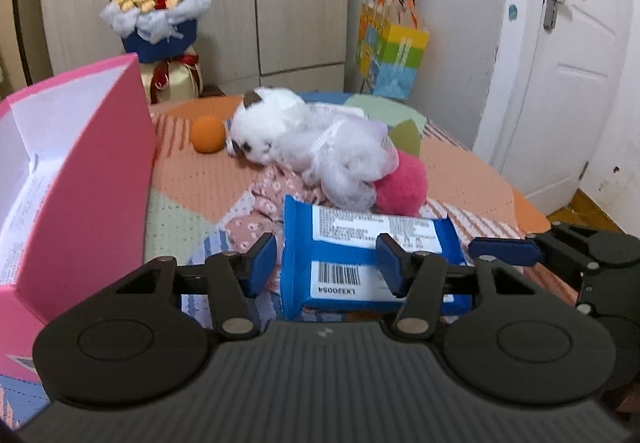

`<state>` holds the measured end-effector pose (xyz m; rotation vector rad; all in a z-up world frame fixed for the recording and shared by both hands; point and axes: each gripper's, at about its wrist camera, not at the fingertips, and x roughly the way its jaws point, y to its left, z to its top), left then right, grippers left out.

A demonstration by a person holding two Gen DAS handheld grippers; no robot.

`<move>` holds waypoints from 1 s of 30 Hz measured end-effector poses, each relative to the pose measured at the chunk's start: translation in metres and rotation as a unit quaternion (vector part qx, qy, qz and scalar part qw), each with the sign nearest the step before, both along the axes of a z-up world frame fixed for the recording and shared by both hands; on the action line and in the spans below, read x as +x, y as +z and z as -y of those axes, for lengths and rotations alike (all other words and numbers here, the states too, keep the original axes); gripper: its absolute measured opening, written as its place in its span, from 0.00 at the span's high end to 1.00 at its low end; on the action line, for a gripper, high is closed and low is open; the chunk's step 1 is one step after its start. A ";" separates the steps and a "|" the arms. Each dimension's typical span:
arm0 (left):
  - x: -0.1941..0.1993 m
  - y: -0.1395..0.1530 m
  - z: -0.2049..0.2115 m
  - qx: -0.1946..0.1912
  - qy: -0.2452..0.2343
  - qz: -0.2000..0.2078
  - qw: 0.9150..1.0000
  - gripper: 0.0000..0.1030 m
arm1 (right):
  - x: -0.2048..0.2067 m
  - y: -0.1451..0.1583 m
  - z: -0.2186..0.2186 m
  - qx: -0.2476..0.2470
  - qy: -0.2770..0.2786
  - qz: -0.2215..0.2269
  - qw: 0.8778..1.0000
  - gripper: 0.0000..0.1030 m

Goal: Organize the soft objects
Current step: 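Grasp the blue-and-white snack packet with the left gripper, then carry the snack packet into the pink box and open the left gripper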

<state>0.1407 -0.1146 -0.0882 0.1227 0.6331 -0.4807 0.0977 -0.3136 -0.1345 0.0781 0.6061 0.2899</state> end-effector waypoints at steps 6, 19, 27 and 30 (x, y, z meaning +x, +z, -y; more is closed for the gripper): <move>-0.001 -0.009 -0.002 -0.010 -0.001 -0.024 1.000 0.66 | -0.003 -0.010 -0.001 0.002 0.000 0.005 1.000 0.27; -0.015 -0.002 0.004 -0.010 -0.025 -0.045 0.999 0.67 | -0.018 -0.006 -0.005 0.000 -0.018 0.020 1.000 0.45; -0.028 0.013 -0.004 0.003 -0.040 -0.069 0.997 0.66 | -0.036 0.010 -0.014 -0.014 -0.010 0.004 1.000 0.47; -0.036 0.021 -0.012 0.002 -0.042 -0.076 0.996 0.66 | -0.045 0.019 -0.020 -0.022 -0.003 -0.002 1.000 0.47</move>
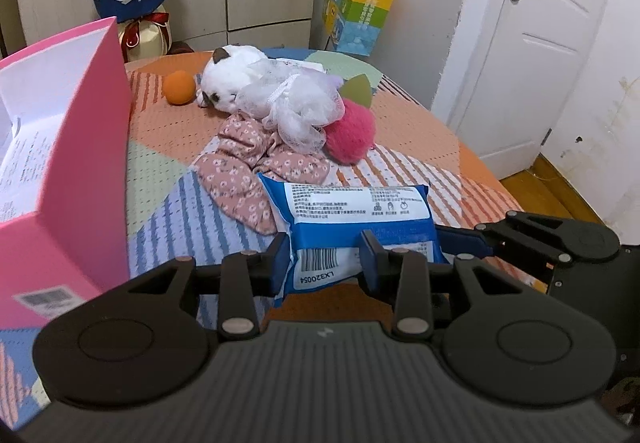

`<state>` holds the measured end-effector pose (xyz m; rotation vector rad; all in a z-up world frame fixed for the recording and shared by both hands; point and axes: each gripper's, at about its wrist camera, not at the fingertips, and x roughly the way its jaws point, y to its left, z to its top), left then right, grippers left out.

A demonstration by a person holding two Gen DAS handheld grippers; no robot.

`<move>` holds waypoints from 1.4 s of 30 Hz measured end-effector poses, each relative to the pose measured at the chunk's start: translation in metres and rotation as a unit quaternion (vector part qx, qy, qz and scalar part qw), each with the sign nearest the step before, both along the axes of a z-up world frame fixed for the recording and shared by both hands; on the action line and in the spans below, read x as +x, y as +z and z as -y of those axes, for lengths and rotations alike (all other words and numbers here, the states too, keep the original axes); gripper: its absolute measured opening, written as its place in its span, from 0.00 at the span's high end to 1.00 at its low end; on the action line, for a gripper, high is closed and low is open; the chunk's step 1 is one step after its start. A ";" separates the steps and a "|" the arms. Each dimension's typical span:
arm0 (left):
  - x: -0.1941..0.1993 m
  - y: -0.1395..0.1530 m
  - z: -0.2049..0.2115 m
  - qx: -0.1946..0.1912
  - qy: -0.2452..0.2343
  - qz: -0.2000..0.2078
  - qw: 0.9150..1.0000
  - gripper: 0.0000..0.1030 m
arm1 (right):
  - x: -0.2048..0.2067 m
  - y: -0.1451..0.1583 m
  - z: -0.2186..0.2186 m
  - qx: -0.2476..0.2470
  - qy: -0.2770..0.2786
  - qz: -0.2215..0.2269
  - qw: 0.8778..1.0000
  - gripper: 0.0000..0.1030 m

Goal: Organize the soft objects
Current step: 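Carry the snack packet into the pink box and open the left gripper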

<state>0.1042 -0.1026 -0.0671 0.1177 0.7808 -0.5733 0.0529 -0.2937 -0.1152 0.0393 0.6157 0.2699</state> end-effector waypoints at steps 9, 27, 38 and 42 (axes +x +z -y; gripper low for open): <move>-0.032 0.024 -0.042 0.003 0.011 -0.016 1.000 0.66 | -0.022 0.031 -0.029 -0.012 0.051 -0.034 0.998 0.47; -0.067 0.089 -0.146 0.019 0.070 -0.010 0.997 0.65 | -0.039 0.107 -0.133 -0.090 0.180 -0.016 0.979 0.48; -0.002 0.129 -0.181 0.003 0.095 0.022 0.995 0.65 | 0.029 0.147 -0.162 -0.078 0.206 0.019 0.975 0.48; 0.039 0.130 -0.189 -0.001 0.114 0.025 0.993 0.63 | 0.079 0.147 -0.169 -0.052 0.217 0.010 0.975 0.48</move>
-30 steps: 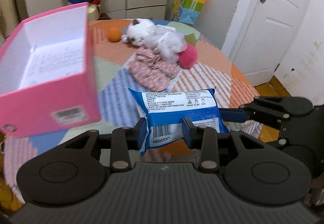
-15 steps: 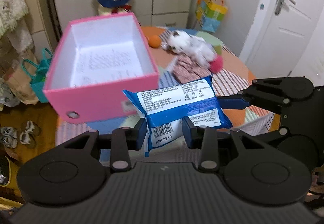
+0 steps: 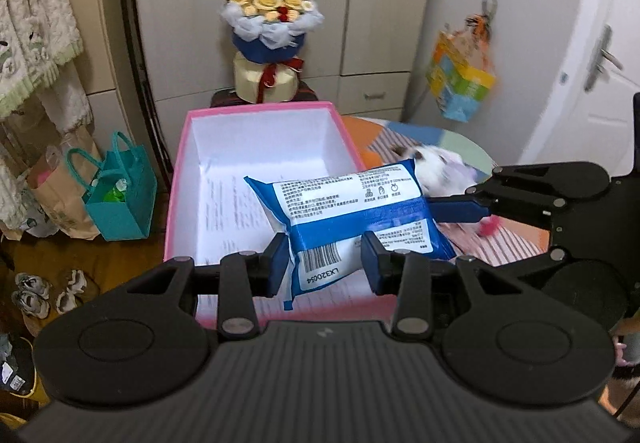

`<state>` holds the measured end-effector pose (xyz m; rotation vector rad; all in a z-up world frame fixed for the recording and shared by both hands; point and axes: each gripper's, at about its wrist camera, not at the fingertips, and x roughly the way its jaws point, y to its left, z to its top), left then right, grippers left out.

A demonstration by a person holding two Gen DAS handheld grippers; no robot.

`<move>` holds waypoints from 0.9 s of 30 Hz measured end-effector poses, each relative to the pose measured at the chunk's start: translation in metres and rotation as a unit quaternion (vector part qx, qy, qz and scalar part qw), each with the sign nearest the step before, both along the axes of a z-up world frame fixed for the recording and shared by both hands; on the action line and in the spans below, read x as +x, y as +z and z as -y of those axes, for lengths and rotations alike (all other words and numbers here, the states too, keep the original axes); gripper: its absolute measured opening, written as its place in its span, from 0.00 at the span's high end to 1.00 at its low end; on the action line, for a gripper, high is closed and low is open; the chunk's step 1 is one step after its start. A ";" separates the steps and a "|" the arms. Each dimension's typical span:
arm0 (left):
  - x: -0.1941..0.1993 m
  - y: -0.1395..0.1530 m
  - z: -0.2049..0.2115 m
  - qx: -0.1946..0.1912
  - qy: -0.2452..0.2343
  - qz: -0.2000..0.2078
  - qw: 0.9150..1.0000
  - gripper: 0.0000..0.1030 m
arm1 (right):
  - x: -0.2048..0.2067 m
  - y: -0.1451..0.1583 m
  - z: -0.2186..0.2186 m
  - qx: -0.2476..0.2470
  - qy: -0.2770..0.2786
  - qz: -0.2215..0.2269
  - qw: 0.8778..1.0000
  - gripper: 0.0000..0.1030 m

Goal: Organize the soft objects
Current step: 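Carry the snack packet into the pink box and open the left gripper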

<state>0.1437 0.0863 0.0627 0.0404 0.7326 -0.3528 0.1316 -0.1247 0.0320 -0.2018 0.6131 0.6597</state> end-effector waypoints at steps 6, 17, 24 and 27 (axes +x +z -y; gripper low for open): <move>0.073 -0.021 -0.008 -0.005 0.031 -0.030 0.999 0.62 | 0.077 -0.020 -0.015 0.016 0.005 -0.060 0.998 0.48; 0.141 -0.073 -0.012 0.008 0.035 -0.085 0.996 0.63 | 0.144 -0.059 -0.047 -0.071 0.027 -0.084 0.994 0.48; 0.152 -0.087 -0.015 0.002 0.044 -0.097 0.994 0.60 | 0.155 -0.069 -0.061 -0.127 0.041 -0.078 0.988 0.46; 0.151 -0.087 -0.014 0.014 0.052 -0.087 0.995 0.51 | 0.155 -0.073 -0.066 -0.143 0.054 -0.078 0.985 0.44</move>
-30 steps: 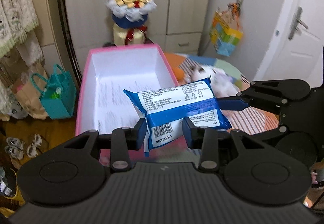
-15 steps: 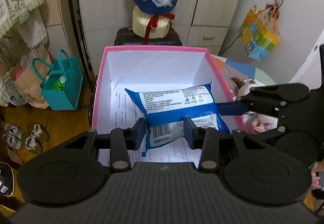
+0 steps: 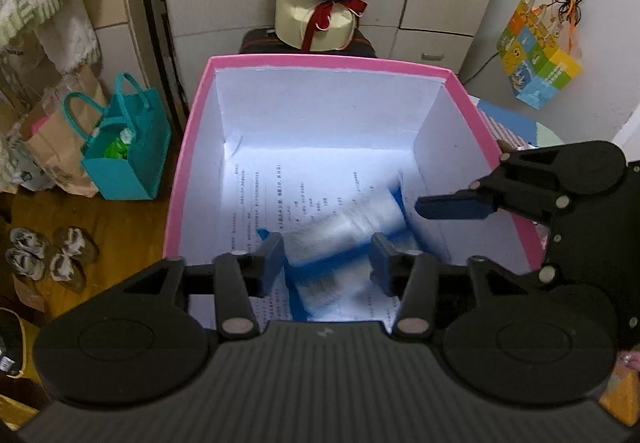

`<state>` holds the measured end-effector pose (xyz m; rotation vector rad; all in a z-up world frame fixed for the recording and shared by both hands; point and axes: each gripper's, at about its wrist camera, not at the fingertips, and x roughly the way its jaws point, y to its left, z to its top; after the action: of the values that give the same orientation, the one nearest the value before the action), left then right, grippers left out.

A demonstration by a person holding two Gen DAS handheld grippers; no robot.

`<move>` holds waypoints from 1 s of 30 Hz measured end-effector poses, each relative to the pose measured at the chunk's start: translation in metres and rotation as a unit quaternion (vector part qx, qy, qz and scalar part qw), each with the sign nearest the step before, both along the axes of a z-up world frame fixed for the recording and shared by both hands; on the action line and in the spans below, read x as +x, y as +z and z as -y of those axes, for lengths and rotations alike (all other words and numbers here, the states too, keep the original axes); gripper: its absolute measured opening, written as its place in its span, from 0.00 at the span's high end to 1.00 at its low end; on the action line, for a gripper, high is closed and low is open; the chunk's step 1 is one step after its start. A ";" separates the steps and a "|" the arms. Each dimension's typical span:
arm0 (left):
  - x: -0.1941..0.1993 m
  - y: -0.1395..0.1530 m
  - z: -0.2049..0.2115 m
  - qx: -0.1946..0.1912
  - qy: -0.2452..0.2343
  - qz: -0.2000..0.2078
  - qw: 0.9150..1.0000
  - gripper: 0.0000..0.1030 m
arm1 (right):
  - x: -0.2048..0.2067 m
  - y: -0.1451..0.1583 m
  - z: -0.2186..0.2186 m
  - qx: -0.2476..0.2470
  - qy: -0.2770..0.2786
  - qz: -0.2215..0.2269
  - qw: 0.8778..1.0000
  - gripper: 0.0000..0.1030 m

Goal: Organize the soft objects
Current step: 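Carry the snack packet into the pink box and open the left gripper, then grasp the pink floral cloth with the left gripper while the right grasps the pink pompom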

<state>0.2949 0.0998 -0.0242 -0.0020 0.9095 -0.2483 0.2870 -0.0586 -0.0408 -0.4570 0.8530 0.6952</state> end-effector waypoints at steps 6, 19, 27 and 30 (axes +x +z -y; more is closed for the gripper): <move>-0.023 0.019 -0.004 0.026 -0.002 0.046 0.999 0.45 | -0.019 0.012 0.015 0.016 -0.006 0.024 1.000 0.36; -0.123 0.083 0.003 0.020 -0.085 0.109 0.990 0.39 | -0.085 0.076 0.077 0.130 -0.011 0.013 0.991 0.36; -0.186 0.111 0.014 0.008 -0.151 0.121 0.981 0.38 | -0.139 0.109 0.112 0.144 -0.013 0.030 0.989 0.36; -0.207 0.113 0.023 0.010 -0.173 0.124 0.977 0.38 | -0.157 0.114 0.129 0.149 -0.017 0.036 0.988 0.36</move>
<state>0.0879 0.0769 0.0885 0.2045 0.6591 -0.5505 0.1297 -0.1876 0.0732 -0.1978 0.6728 0.7564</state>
